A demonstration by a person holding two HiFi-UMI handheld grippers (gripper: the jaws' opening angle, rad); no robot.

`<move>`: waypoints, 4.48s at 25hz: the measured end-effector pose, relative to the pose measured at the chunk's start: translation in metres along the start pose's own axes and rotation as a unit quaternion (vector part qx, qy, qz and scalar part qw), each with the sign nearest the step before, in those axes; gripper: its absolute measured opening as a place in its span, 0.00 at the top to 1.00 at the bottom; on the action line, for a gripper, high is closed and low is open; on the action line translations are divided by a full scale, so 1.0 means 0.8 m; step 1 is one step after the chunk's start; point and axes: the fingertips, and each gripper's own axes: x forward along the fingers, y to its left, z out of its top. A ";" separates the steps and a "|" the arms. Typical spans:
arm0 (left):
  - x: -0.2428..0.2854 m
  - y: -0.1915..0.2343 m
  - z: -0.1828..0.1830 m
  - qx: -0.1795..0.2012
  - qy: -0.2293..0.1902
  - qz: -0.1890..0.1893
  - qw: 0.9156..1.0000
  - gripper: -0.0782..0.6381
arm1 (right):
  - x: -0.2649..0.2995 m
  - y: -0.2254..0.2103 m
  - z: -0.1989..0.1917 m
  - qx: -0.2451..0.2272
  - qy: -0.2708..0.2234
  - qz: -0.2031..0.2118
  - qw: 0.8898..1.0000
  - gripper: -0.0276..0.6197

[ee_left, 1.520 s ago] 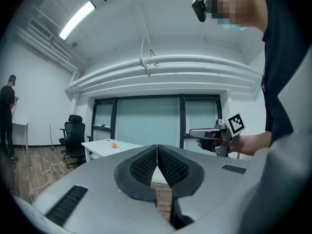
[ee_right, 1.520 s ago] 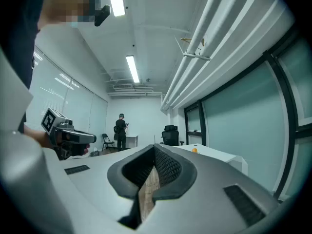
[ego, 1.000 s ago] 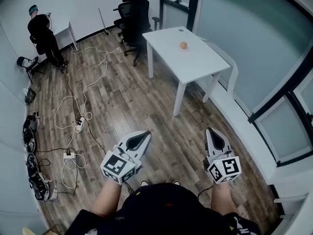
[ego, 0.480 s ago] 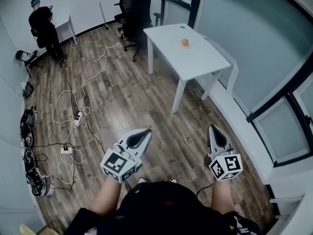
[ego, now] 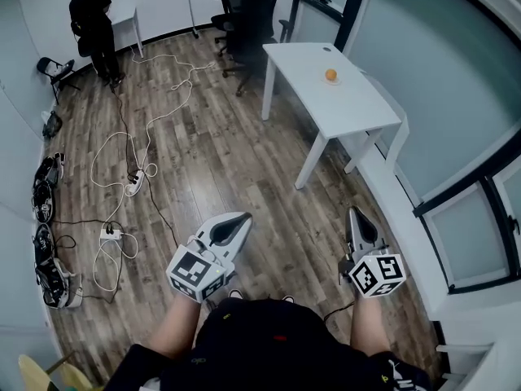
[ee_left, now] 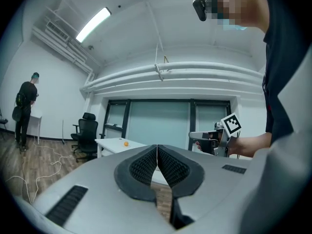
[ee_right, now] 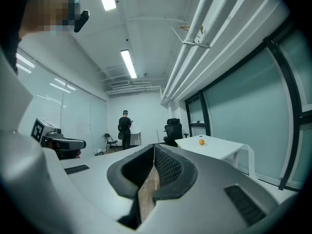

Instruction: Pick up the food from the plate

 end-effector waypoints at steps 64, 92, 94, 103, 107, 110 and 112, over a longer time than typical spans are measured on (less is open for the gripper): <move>0.450 0.302 0.010 0.006 0.038 -0.026 0.999 0.86 | 0.433 -0.283 -0.020 -0.034 0.047 0.027 0.998 0.92; 0.656 0.643 0.044 0.027 0.063 -0.112 0.991 0.86 | 0.790 -0.326 0.020 -0.053 0.061 -0.068 0.994 0.92; 0.696 0.643 0.048 0.033 0.065 -0.116 0.991 0.86 | 0.802 -0.365 0.021 -0.056 0.058 -0.076 0.994 0.92; 0.877 0.641 0.048 0.052 0.093 -0.111 0.988 0.86 | 0.870 -0.559 0.034 -0.024 0.045 -0.110 0.993 0.92; 0.937 0.643 0.048 0.037 0.101 -0.100 0.989 0.86 | 0.893 -0.627 0.030 -0.008 0.049 -0.119 0.992 0.92; 0.964 0.645 0.037 0.035 0.111 -0.102 0.988 0.86 | 0.906 -0.661 0.019 0.009 0.053 -0.130 0.990 0.92; 0.978 0.646 0.031 0.035 0.117 -0.108 0.987 0.86 | 0.913 -0.672 0.013 0.013 0.057 -0.131 0.990 0.92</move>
